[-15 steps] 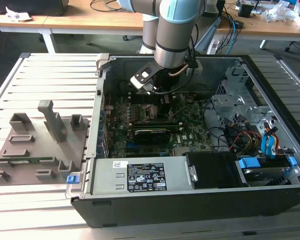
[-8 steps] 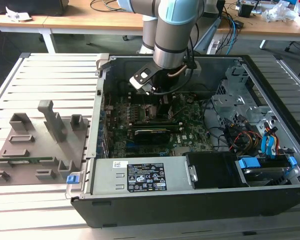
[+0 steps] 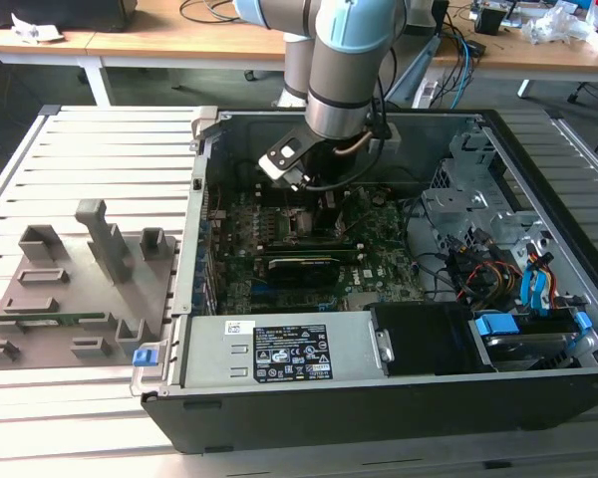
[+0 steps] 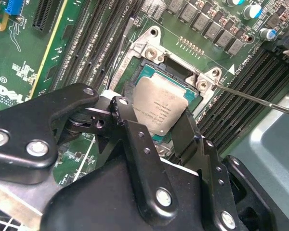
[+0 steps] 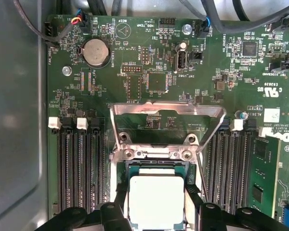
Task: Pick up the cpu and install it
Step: 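Place the cpu into insertion slot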
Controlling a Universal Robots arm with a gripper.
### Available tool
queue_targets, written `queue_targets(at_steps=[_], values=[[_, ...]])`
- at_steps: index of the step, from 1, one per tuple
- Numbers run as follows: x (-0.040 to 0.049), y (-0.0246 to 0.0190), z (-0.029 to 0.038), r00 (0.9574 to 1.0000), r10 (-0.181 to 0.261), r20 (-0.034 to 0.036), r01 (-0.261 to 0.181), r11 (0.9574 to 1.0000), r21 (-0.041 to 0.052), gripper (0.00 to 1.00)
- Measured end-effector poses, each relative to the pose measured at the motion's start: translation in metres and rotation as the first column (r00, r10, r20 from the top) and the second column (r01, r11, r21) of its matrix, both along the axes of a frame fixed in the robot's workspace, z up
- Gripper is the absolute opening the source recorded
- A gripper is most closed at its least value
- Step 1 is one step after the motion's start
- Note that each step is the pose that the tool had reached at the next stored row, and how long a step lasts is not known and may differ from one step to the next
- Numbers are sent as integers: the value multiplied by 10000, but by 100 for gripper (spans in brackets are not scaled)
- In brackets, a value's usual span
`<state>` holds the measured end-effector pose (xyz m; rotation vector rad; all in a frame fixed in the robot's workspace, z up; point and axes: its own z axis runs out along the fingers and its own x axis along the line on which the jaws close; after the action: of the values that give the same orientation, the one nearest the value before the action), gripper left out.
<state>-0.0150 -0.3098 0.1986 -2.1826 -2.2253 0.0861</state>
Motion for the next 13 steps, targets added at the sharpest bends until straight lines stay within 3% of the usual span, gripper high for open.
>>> queue_targets(at_steps=[10,11,13], values=[[2,13,-35,10000,7,7,-7,10000,15,56],[1,10,-31,10000,8,0,-8,10000,2,62],[1,11,14,10000,8,0,-8,10000,2,62]])
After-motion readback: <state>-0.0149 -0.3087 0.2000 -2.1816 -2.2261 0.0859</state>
